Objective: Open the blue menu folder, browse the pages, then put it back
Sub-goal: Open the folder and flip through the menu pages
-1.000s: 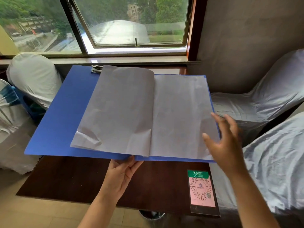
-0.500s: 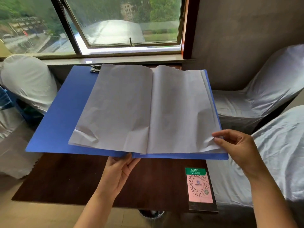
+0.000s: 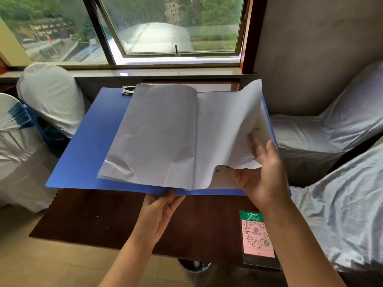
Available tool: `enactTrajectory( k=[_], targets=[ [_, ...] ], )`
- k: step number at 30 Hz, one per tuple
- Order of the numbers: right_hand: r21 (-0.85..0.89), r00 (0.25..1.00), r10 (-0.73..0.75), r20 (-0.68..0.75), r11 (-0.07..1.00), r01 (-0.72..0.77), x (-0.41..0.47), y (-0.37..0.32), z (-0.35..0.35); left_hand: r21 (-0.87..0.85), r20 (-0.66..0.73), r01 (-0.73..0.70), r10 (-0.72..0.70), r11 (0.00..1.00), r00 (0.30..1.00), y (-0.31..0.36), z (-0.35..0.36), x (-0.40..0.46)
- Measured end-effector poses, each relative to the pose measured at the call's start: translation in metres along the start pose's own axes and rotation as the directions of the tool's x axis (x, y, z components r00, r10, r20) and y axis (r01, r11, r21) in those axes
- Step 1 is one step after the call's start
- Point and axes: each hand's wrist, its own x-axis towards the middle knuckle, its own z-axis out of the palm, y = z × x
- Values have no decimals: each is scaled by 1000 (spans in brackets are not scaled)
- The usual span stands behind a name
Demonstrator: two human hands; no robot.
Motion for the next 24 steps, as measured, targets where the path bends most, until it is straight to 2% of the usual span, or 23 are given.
enactTrajectory(
  k=[4,5,6,7,8,9,10,13,18,24],
  targets=[
    [18,993,106,51,994,-107,4,19,13,-26,1,-3,3,1000,1000,-1,-1,1],
    [-122,993,97,65,989,-89,4,21,17,-32,1,-3,3,999,1000,-1,-1,0],
    [-379,996,35,82,926,-1,6,24,22,-37,2,-3,4,999,1000,0,-1,0],
    [-631,987,-69,146,762,147,6,28,27,-38,4,-4,5,999,1000,0,-1,0],
    [-802,952,-163,260,513,307,7,32,29,-33,8,-6,6,999,1000,1,-1,0],
    [-860,904,-207,374,286,422,10,37,31,-28,10,-9,9,1000,1000,1,0,0],
    [-857,866,-213,452,165,487,10,40,33,-26,9,-12,13,1000,1000,1,1,0],
    [-801,801,-169,574,90,592,12,50,41,-22,8,-16,16,1000,1000,1,4,1],
    [-753,761,-13,648,-159,639,22,65,36,-54,51,-1,3,999,999,2,7,0],
    [-680,723,41,690,-305,667,25,70,32,-94,12,32,-31,995,999,2,6,-3]
  ],
)
